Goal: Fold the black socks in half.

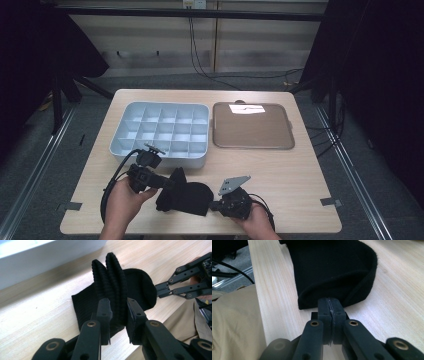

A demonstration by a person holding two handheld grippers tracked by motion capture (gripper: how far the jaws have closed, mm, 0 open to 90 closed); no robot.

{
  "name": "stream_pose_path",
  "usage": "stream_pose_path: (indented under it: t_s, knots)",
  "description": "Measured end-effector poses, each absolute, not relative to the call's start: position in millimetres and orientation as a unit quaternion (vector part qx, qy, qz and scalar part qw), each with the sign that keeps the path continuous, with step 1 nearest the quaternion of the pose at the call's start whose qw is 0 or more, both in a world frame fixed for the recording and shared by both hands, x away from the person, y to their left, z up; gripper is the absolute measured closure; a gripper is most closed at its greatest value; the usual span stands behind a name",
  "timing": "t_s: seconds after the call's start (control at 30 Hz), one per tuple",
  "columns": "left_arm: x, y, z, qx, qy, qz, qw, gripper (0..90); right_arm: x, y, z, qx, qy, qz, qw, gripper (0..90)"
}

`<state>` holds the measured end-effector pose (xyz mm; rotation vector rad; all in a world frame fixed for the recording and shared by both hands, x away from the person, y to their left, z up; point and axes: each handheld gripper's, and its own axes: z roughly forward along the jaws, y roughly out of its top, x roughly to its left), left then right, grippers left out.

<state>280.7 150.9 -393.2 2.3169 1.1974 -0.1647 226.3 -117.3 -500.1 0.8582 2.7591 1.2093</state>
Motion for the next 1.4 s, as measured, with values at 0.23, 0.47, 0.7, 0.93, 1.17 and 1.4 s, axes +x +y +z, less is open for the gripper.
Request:
stream_pose_path:
  t_s: [0.23, 0.47, 0.7, 0.93, 1.17, 1.4]
  knots:
    - [279.5, 143.3, -395.2, 0.859, 0.435, -0.064, 0.261, 75.2, 227.1, -117.5, -500.4, 0.273, 0.881, 0.388, 0.005, 88.5]
    - [280.1, 135.7, -396.7, 0.860, 0.433, -0.065, 0.261, 75.2, 226.7, -116.8, -500.4, 0.272, 0.881, 0.388, 0.004, 88.5]
    - [280.5, 129.1, -401.9, 0.863, 0.430, -0.065, 0.257, 75.1, 226.6, -116.9, -500.2, 0.274, 0.881, 0.386, 0.004, 88.5]
    - [279.9, 124.1, -407.7, 0.863, 0.430, -0.070, 0.256, 75.1, 226.7, -117.0, -500.3, 0.276, 0.880, 0.386, 0.001, 88.5]
    - [280.5, 119.9, -411.3, 0.868, 0.421, -0.075, 0.252, 75.0, 226.4, -116.6, -500.2, 0.276, 0.880, 0.386, 0.001, 88.5]
    - [279.8, 115.7, -416.3, 0.866, 0.425, -0.076, 0.253, 75.0, 226.4, -116.2, -500.4, 0.276, 0.879, 0.388, 0.001, 88.4]
